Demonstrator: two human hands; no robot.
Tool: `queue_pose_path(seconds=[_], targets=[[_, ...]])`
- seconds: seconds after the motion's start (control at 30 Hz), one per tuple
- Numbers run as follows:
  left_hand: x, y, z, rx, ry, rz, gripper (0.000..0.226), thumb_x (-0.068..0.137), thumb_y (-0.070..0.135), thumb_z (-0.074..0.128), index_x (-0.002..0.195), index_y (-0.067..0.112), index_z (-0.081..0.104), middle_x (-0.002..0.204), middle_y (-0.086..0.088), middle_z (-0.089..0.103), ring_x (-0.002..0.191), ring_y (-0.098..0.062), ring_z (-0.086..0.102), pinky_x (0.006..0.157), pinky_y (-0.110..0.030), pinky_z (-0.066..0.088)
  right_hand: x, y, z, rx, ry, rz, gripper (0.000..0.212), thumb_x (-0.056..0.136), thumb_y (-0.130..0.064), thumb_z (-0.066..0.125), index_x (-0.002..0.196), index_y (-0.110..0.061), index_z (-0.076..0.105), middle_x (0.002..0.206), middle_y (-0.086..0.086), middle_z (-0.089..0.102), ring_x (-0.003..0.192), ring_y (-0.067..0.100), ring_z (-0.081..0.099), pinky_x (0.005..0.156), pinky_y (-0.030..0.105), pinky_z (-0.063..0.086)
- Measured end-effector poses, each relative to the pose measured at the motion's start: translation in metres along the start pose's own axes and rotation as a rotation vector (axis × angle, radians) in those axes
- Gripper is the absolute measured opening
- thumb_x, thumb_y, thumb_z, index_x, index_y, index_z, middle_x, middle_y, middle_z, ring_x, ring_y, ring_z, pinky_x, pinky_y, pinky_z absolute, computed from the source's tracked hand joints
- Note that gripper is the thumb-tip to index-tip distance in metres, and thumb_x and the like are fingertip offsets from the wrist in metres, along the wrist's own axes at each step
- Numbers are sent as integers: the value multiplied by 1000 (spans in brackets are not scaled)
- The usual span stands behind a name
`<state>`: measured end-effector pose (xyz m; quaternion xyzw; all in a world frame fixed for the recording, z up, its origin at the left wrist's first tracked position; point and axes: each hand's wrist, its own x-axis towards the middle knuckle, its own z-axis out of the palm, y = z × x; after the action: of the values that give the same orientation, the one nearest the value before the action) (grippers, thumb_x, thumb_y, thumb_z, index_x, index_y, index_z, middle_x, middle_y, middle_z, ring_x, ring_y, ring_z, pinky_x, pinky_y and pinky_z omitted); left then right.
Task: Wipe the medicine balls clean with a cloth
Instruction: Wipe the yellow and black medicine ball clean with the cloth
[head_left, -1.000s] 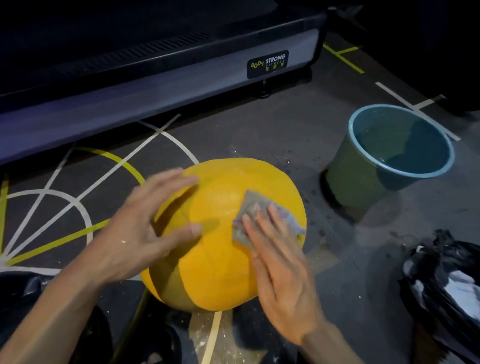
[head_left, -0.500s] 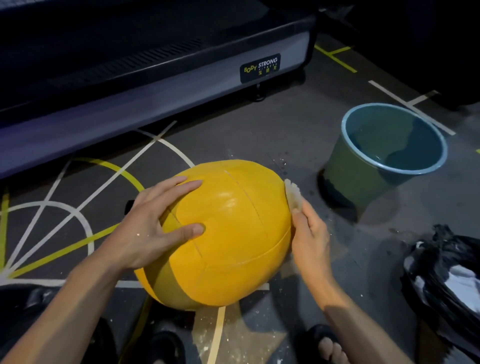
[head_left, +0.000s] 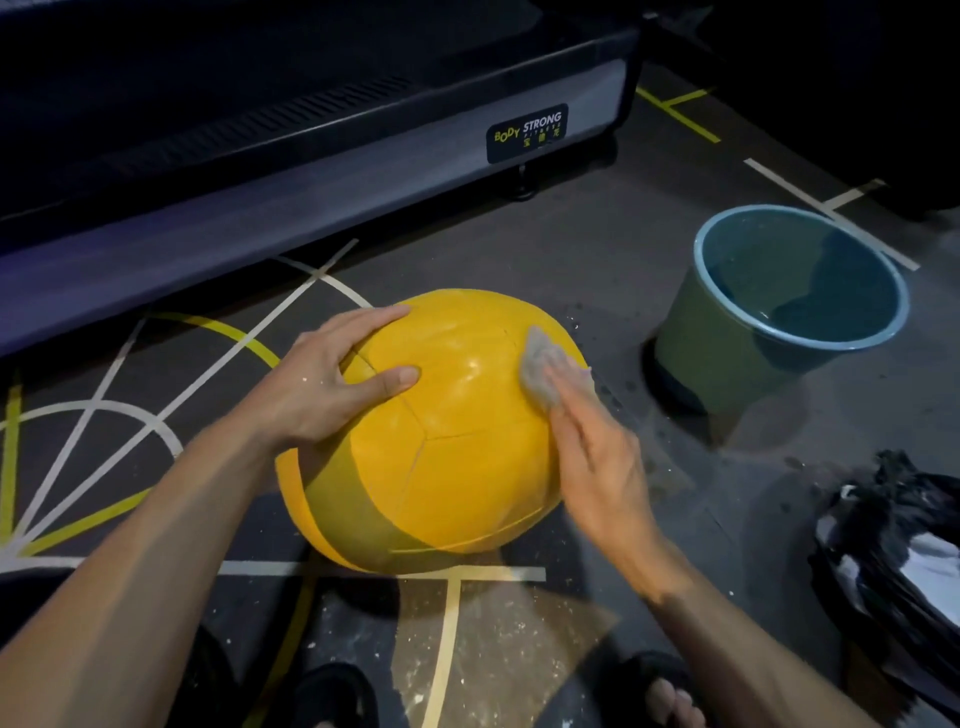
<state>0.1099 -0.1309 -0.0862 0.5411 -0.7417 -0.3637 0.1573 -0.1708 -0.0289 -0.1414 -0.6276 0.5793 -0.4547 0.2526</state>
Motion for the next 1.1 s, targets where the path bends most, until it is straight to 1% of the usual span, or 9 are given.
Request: queue_pose_path(seconds=[0.1, 0.23, 0.37, 0.53, 0.6, 0.7, 0.8, 0.97, 1.1], targets=[[12, 7, -1, 5, -5, -45, 81, 67, 91, 58, 141, 71, 33, 154, 19, 35, 141, -26, 36, 112, -61, 38, 12, -5, 2, 46, 135, 190, 43, 110, -17, 44, 150, -32, 48, 153, -22, 43, 136, -18, 36, 120, 24, 31], [20, 4, -9, -8, -14, -95, 82, 64, 94, 57, 139, 73, 32, 154, 17, 37, 141, -25, 38, 111, -61, 39, -39, -26, 50, 19, -67, -275, 47, 101, 4, 37, 147, 5, 44, 155, 22, 45, 150, 34, 34, 125, 51, 26], [21, -3, -12, -39, -24, -87, 85, 61, 95, 60, 139, 71, 36, 151, 16, 41, 137, -26, 43, 109, -60, 42, -43, 4, 36, -431, -229, -674, 51, 102, -10, 40, 152, -14, 42, 161, 5, 38, 153, 25, 29, 126, 48, 22], [25, 0, -19, -111, -12, -135, 88, 58, 89, 62, 140, 67, 39, 145, 14, 44, 128, -22, 49, 102, -53, 48, 11, 18, 7, 96, 147, 183, 43, 110, -15, 44, 150, -32, 43, 158, -9, 43, 149, 9, 36, 121, 47, 34], [26, 0, -21, -119, -12, -146, 88, 58, 89, 62, 140, 68, 38, 145, 14, 44, 126, -21, 49, 100, -51, 49, 6, 5, 18, 139, 188, 260, 46, 109, -14, 44, 153, -29, 40, 159, -14, 38, 145, -2, 36, 119, 36, 39], [25, -3, -23, -166, -7, -158, 86, 58, 86, 64, 139, 68, 40, 143, 16, 47, 123, -16, 52, 91, -41, 50, -29, -15, 55, 104, 64, -208, 42, 104, 3, 42, 146, 2, 46, 162, -3, 36, 146, 8, 40, 118, 39, 40], [22, -6, -25, -207, -17, -145, 84, 59, 82, 67, 139, 66, 43, 141, 19, 50, 120, -12, 54, 87, -38, 52, -38, 5, 58, -215, -126, -581, 50, 100, -6, 44, 151, -3, 42, 163, 7, 36, 152, 31, 31, 120, 55, 34], [24, -7, -26, -255, -4, -161, 82, 60, 80, 67, 138, 65, 44, 133, 24, 50, 114, -11, 55, 82, -35, 50, 13, 14, 27, 79, 79, -13, 45, 108, -5, 43, 153, -11, 44, 160, 4, 42, 149, 14, 37, 124, 38, 30], [28, -2, -23, -264, 10, -166, 77, 72, 79, 71, 142, 60, 42, 127, 28, 48, 108, -4, 52, 79, -31, 47, 36, 22, 29, 252, 181, 390, 42, 110, -30, 41, 152, -31, 48, 148, -12, 56, 137, 6, 51, 116, 46, 43]])
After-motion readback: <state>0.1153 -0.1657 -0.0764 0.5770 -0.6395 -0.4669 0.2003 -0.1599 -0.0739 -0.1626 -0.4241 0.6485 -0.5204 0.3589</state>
